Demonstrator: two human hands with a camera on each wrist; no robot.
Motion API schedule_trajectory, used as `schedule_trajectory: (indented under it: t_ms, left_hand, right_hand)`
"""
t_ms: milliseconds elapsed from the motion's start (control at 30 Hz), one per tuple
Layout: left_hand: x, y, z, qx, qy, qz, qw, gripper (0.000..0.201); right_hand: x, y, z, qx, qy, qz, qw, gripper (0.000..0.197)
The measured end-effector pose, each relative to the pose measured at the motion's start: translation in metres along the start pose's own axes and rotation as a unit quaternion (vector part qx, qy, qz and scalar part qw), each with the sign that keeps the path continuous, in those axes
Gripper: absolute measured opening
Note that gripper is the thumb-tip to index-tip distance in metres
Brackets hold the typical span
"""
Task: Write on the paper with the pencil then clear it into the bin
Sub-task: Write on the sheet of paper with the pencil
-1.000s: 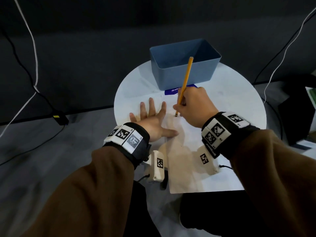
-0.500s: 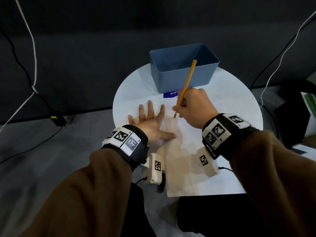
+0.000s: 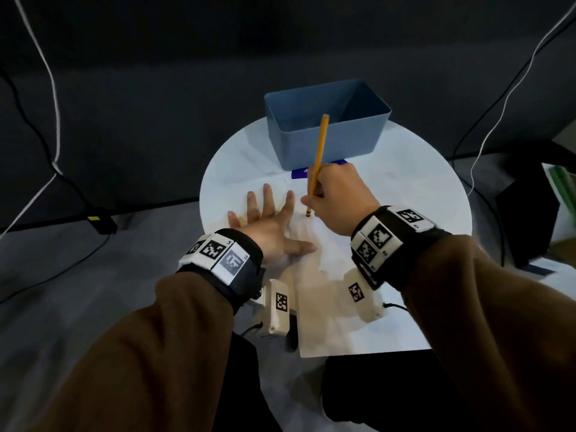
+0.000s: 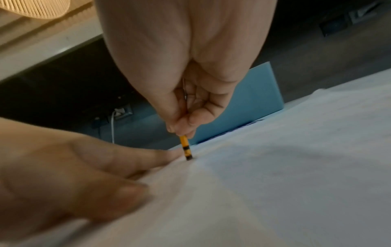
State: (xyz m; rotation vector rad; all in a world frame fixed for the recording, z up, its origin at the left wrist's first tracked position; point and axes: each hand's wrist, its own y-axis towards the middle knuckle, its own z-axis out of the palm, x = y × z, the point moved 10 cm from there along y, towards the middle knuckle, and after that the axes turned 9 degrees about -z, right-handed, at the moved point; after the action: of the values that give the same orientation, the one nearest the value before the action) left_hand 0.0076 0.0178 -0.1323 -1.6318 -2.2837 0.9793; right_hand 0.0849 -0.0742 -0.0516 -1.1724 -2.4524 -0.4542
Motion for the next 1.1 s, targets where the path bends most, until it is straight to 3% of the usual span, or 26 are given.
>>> schedule_trajectory:
  t_ms: [133, 267, 467, 633, 867, 1000, 1100]
  left_hand:
    - [0.003, 0.001, -0.001, -0.01, -0.008, 0.002, 1.0, 0.111]
    - [0.001, 0.001, 0.0, -0.011, 0.015, -0.004, 1.0, 0.109]
    - [0.001, -0.001, 0.0, -0.009, -0.007, -0.003, 1.0, 0.11]
    - [0.002, -0.001, 0.0, -0.011, -0.003, -0.003, 1.0, 0.109]
    - [0.001, 0.0, -0.001, -0.013, -0.015, 0.0, 1.0, 0.112]
    - [0.002, 0.002, 0.0, -0.013, -0.003, -0.001, 1.0, 0.11]
    - [0.003, 0.001, -0.001, -0.014, 0.003, -0.004, 1.0, 0.109]
  right_hand:
    - [-0.025, -0.008, -0.017, -0.026, -0.006, 0.055, 0.998, 0.03]
    - [-0.014, -0.01, -0.008, -0.023, 0.014, 0.032, 0.999, 0.024]
    - [-0.032, -0.017, -0.023, -0.041, -0.012, 0.074, 0.996, 0.024]
    - [-0.007, -0.014, -0.014, -0.034, 0.036, 0.03, 0.998, 0.023]
    - [-0.041, -0.027, -0.028, -0.055, 0.011, 0.09, 0.994, 0.024]
    - [-0.021, -0.021, -0.029, -0.063, 0.033, 0.053, 0.996, 0.021]
    - [-0.01, -0.017, -0.015, -0.027, 0.021, 0.026, 0.999, 0.02]
